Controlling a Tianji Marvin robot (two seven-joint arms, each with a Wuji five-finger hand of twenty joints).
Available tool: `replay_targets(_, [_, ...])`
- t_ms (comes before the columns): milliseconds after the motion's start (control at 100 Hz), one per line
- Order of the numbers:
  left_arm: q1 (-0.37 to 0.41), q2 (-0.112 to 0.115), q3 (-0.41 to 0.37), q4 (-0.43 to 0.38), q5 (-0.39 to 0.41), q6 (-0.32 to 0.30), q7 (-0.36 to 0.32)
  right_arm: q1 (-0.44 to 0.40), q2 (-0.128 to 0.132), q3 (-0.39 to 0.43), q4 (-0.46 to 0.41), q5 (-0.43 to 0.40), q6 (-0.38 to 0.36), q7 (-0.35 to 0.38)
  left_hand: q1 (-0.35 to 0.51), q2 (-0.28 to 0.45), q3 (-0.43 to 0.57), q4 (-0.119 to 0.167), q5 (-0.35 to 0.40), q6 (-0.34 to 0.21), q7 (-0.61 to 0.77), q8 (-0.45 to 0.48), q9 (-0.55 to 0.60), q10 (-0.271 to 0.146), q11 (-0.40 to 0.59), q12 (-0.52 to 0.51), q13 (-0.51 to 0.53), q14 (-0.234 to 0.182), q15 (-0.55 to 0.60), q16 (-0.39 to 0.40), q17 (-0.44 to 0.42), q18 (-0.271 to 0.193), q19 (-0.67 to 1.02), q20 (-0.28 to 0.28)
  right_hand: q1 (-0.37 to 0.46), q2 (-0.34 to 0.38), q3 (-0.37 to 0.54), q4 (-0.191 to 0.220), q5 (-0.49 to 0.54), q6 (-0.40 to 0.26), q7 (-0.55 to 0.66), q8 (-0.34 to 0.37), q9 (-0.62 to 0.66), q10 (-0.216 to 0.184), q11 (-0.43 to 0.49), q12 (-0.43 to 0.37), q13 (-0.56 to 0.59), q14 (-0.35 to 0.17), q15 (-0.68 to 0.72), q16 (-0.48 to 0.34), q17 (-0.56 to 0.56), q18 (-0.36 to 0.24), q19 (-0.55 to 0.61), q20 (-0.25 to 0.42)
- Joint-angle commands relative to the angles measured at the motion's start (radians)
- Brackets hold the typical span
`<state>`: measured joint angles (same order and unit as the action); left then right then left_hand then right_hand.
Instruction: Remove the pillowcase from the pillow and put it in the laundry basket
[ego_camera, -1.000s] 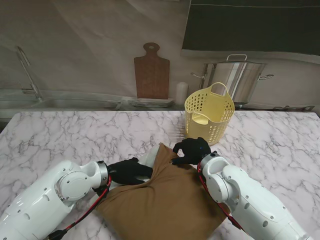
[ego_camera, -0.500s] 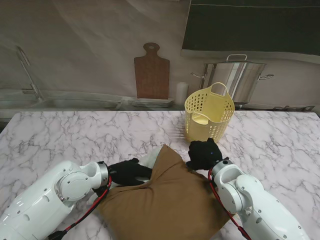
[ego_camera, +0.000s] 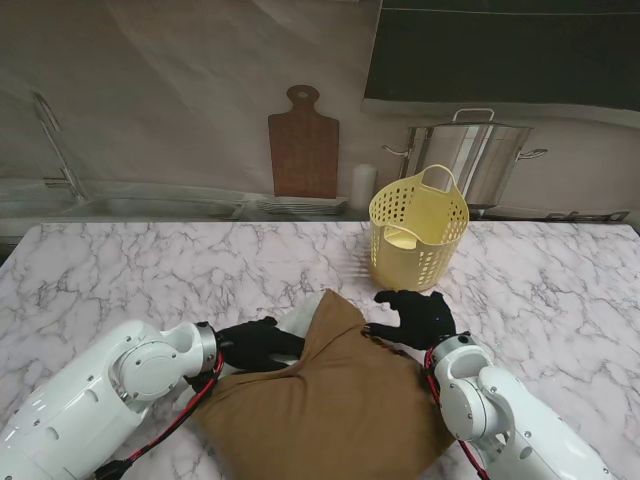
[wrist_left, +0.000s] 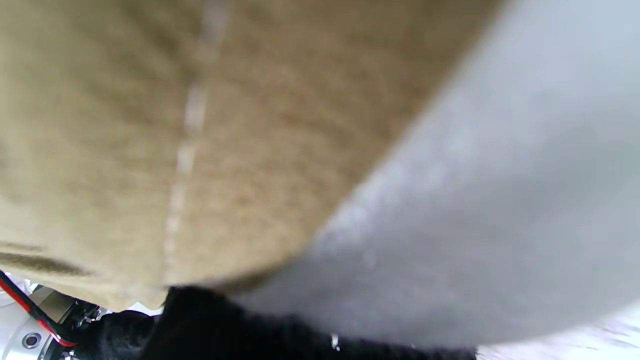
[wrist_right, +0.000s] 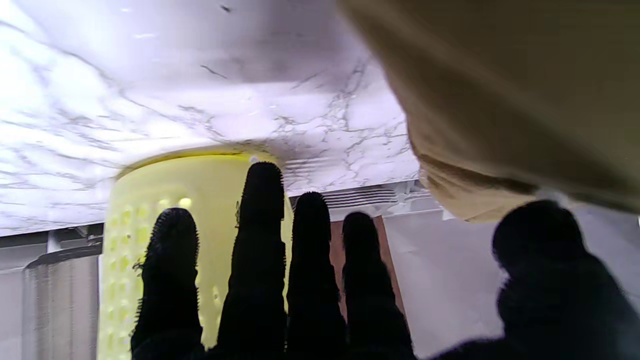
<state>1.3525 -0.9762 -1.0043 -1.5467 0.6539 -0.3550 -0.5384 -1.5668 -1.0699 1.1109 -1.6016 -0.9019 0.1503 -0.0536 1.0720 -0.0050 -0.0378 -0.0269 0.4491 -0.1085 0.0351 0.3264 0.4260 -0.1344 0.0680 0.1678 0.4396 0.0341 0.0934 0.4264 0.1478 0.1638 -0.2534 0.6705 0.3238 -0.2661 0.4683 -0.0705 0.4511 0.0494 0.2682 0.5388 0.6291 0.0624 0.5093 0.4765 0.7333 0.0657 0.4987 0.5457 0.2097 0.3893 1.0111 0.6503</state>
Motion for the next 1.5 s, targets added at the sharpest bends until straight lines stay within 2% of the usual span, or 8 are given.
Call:
replay_targets(0, [0.026,0.017,0.016,0.053,0.014,0.006,-0.04,0.031,-0.016,-0.02,-0.018,-0.005,0.012,0.005,0.106,-0.026,0.014,0.009,0.053,0.06,0.09,0.026,-0.009,0.077,0.028,0.005,0.076,0.116,0.102,0.022,-0.003,0.023,1.021,0.02,-0.071,0.039,-0.017,0.01,-0.09,0.048,-0.082,-0.057,-0.04,0.038,-0.068,-0.076,0.015,0.039,-0.063,-0.04,-0.009,0.044,-0.017,-0.015])
replay_targets(320, [0.028,0.015,0.013,0.056,0.018,0.005,-0.03,0.146,-0.025,-0.155,-0.011,0.143,0.068,0.109,0.107,-0.027,0.014,0.008,0.054,0.06,0.092,0.033,-0.007,0.078,0.028,0.005,0.078,0.116,0.102,0.022,-0.002,0.021,1.021,0.022,-0.223,-0.035,0.086,-0.008,-0.296,0.086,-0.239,-0.088,-0.197,0.092,-0.169,-0.255,0.067,0.12,-0.212,-0.111,0.051,0.106,-0.031,-0.045])
replay_targets(540, [0.03,0.014,0.01,0.059,0.017,0.0,-0.025,0.23,-0.035,-0.262,0.09,0.127,0.097,0.078,0.105,-0.026,0.013,0.008,0.054,0.058,0.091,0.035,-0.008,0.078,0.027,0.004,0.077,0.115,0.102,0.022,-0.003,0.021,1.02,0.022,0.359,-0.164,-0.058,0.031,-0.029,-0.032,0.045,-0.031,0.284,-0.087,0.247,-0.026,0.532,-0.099,0.34,0.1,0.323,-0.084,0.266,0.015])
replay_targets(580, [0.031,0.014,0.01,0.059,0.017,0.0,-0.026,0.234,-0.039,-0.265,0.106,0.134,0.094,0.057,0.105,-0.026,0.013,0.008,0.054,0.057,0.09,0.035,-0.009,0.078,0.027,0.004,0.076,0.116,0.102,0.022,-0.003,0.02,1.02,0.022,0.392,-0.174,0.064,0.015,0.116,-0.065,0.152,-0.051,0.438,-0.105,0.324,0.024,0.582,-0.131,0.478,0.114,0.356,-0.104,0.309,0.003])
replay_targets(640, [0.031,0.014,0.009,0.059,0.016,0.001,-0.027,0.232,-0.043,-0.26,0.123,0.129,0.082,0.026,0.106,-0.027,0.014,0.008,0.055,0.056,0.09,0.036,-0.009,0.077,0.027,0.004,0.077,0.116,0.102,0.022,-0.002,0.02,1.019,0.022,0.433,-0.221,0.246,-0.074,0.242,-0.126,0.576,-0.298,0.634,-0.116,0.39,0.068,0.592,-0.187,0.737,0.16,0.409,-0.132,0.36,-0.015])
replay_targets(770, [0.03,0.015,0.011,0.058,0.014,0.004,-0.032,0.206,-0.036,-0.224,0.116,0.071,0.067,0.0,0.106,-0.025,0.014,0.008,0.054,0.055,0.09,0.037,-0.011,0.077,0.026,0.004,0.075,0.116,0.102,0.022,-0.003,0.018,1.019,0.023,0.442,-0.207,0.339,-0.095,0.382,-0.102,0.701,-0.248,0.733,-0.084,0.453,0.158,0.594,-0.265,0.951,0.201,0.477,-0.149,0.404,-0.033])
replay_targets(1100, [0.03,0.018,0.01,0.049,0.017,0.016,-0.051,0.073,0.0,-0.075,0.005,-0.089,0.04,0.058,0.107,-0.022,0.014,0.008,0.052,0.053,0.088,0.04,-0.017,0.078,0.023,0.003,0.069,0.119,0.1,0.022,-0.007,0.012,1.015,0.023,0.438,-0.198,0.36,-0.105,0.394,-0.059,0.707,-0.156,0.737,-0.097,0.415,0.179,0.591,-0.238,0.925,0.178,0.475,-0.141,0.406,-0.056])
replay_targets(1490, [0.03,0.02,0.01,0.04,0.027,0.032,-0.066,-0.002,0.039,0.045,-0.038,-0.123,-0.301,0.197,0.107,-0.017,0.013,0.007,0.049,0.062,0.085,0.042,-0.016,0.087,0.023,0.001,0.074,0.122,0.103,0.024,-0.003,0.011,1.017,0.028,0.433,-0.14,0.299,-0.149,0.371,-0.216,0.666,-0.048,0.666,-0.142,0.387,0.199,0.59,-0.211,0.8,0.133,0.409,-0.117,0.349,-0.064])
